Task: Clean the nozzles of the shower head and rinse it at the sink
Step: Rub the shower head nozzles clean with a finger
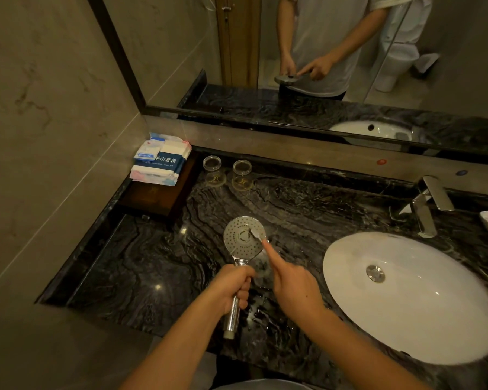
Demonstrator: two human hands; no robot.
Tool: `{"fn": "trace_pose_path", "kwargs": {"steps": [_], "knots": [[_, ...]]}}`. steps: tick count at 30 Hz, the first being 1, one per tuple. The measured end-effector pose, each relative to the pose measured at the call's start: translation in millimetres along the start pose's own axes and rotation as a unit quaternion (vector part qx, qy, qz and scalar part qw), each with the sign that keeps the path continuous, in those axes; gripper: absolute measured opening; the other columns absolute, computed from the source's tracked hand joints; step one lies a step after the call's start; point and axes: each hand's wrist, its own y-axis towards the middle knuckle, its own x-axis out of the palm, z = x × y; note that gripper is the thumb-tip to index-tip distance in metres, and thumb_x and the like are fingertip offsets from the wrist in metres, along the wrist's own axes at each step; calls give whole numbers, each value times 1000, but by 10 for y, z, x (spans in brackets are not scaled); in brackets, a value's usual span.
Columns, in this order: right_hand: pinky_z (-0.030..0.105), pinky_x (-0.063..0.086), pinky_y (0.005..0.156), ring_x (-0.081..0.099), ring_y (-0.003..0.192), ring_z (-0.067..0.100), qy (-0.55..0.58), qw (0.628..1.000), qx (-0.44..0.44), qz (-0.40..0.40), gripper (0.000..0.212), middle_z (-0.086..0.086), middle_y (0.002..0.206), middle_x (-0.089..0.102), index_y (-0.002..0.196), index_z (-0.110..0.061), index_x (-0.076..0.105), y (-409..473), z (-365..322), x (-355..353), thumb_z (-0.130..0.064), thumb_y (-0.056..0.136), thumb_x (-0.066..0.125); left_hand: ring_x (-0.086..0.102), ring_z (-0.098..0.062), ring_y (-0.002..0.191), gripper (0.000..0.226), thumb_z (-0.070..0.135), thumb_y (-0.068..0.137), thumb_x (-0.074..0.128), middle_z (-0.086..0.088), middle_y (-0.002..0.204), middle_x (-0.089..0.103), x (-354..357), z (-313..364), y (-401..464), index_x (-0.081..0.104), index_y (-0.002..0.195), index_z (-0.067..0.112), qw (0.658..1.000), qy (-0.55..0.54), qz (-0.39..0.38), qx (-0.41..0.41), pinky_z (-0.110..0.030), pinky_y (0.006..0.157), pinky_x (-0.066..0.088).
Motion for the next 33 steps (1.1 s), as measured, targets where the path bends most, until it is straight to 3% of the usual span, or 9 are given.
{"fn": "trace_pose_path", "kwargs": {"steps": [17, 27, 33], "knots": [[42, 51, 61, 61, 66, 28, 23, 1000, 8, -7, 86, 5, 75, 63, 139, -67, -20, -69, -51, 101, -22, 100, 42, 24, -11, 34, 32, 10, 89, 59, 2, 46, 30, -15, 13, 30, 45, 61, 16, 1000, -12, 11, -1, -18, 39, 25], [36, 40, 58, 47, 62, 20, -1, 1000, 12, 2, 73, -1, 75, 48, 151, -54, -6, 188, -214, -37, -22, 102, 38, 27, -11, 34, 30, 12, 89, 60, 2, 46, 34, 40, -19, 18, 47, 63, 15, 1000, -3, 15, 0, -20, 39, 26], [37, 49, 62, 62, 70, 23, 1, 1000, 10, -24, 82, 2, 83, 64, 140, -60, -21, -79, -113, 105, -23, 101, 41, 28, -11, 34, 32, 11, 90, 62, 2, 45, 34, -24, 49, 29, 47, 63, 15, 999, -28, 13, 10, -20, 37, 28]]}}
